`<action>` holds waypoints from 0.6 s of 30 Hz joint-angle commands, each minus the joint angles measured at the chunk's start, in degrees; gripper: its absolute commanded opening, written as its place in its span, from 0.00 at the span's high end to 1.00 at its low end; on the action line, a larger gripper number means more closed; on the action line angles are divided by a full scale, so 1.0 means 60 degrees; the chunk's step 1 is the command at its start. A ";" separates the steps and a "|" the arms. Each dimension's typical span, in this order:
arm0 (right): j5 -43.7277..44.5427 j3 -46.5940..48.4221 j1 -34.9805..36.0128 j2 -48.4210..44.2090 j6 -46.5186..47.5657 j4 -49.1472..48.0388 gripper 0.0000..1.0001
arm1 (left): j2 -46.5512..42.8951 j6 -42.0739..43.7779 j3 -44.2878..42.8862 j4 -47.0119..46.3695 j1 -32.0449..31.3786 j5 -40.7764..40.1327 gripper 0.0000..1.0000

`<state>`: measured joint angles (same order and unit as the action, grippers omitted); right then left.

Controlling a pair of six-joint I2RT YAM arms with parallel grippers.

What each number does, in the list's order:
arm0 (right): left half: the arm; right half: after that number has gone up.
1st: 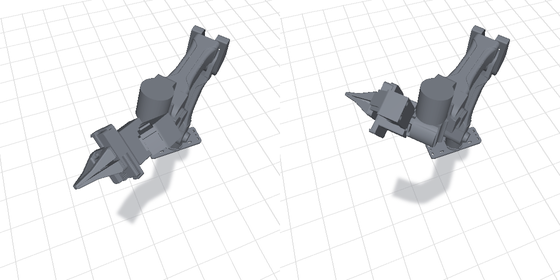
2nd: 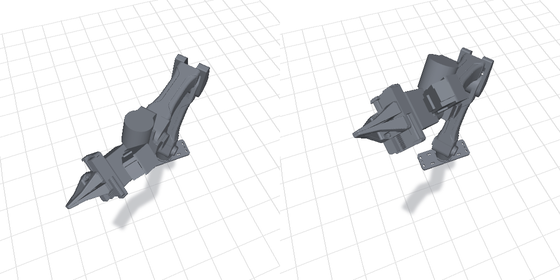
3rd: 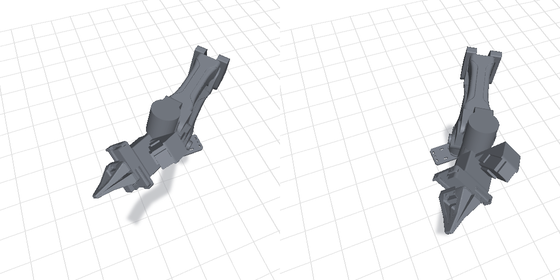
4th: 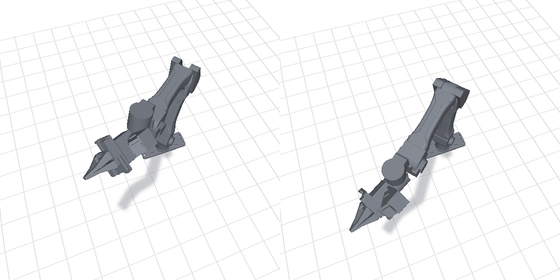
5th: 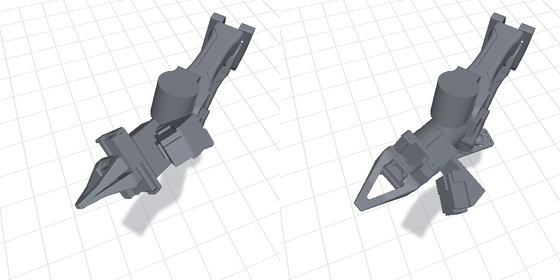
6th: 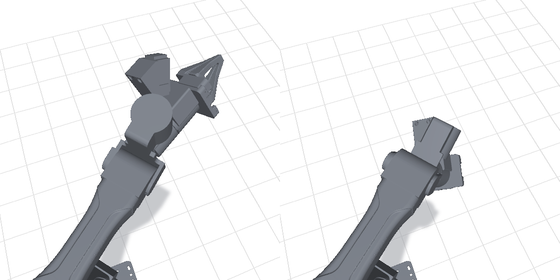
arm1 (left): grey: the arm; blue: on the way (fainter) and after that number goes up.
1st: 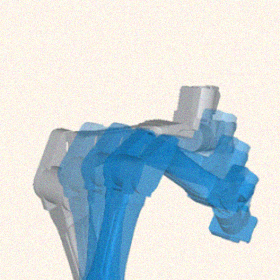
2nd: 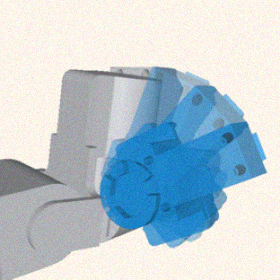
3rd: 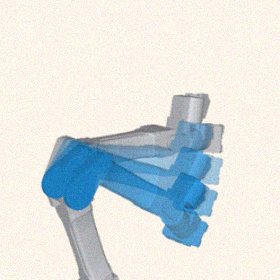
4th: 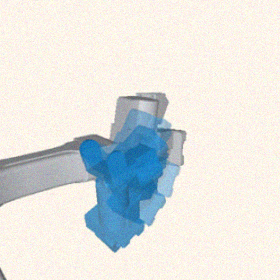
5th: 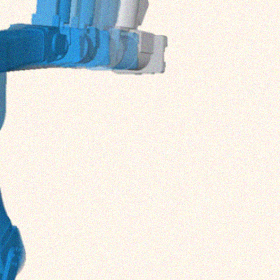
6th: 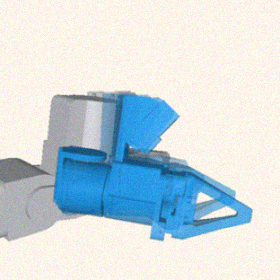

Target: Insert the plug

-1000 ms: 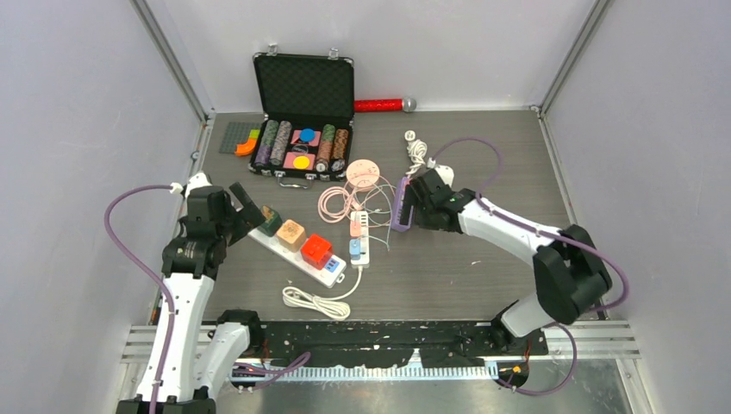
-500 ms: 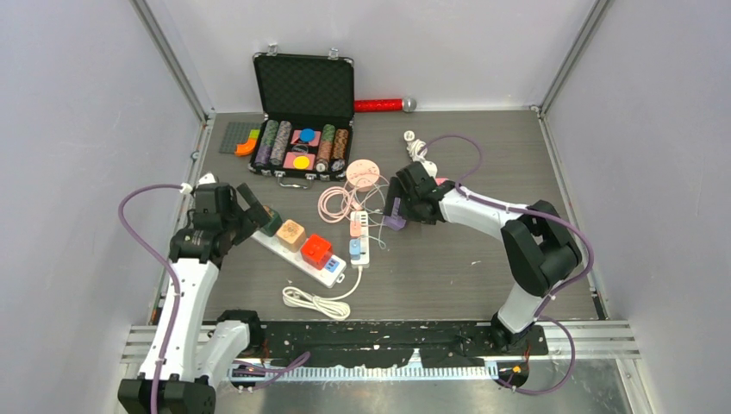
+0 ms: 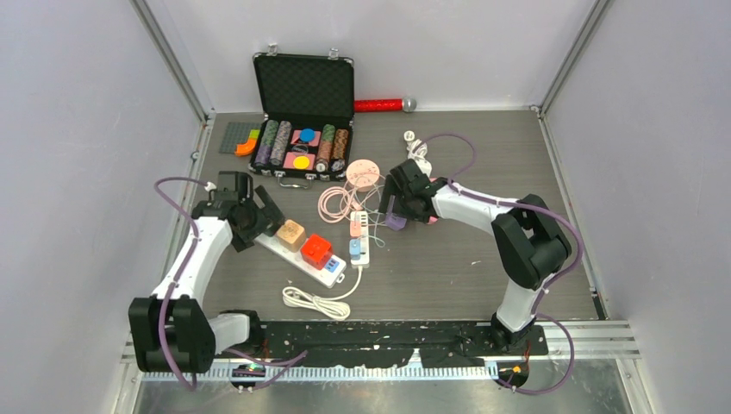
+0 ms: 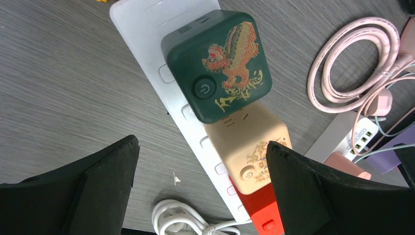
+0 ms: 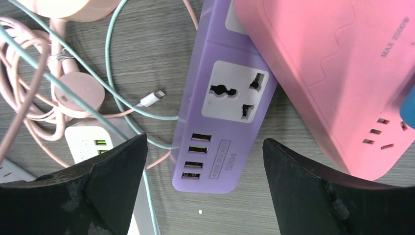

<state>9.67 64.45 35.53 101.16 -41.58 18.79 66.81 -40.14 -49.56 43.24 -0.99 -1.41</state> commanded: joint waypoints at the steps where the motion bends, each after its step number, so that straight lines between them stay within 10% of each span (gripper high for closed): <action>1: 0.0659 0.0633 0.0069 0.0100 0.0028 0.0716 0.09 | 0.0498 0.0037 -0.0430 -0.0633 0.0063 0.0563 0.01; 18: 0.0137 0.0363 -0.0210 0.0248 0.0565 0.0674 0.08 | 0.3011 0.0374 -0.1086 -0.0347 0.0063 0.0570 0.01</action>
<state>12.23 67.96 35.27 102.41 -38.22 24.80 82.74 -40.05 -53.95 38.98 -0.99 4.29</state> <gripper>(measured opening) 0.921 0.991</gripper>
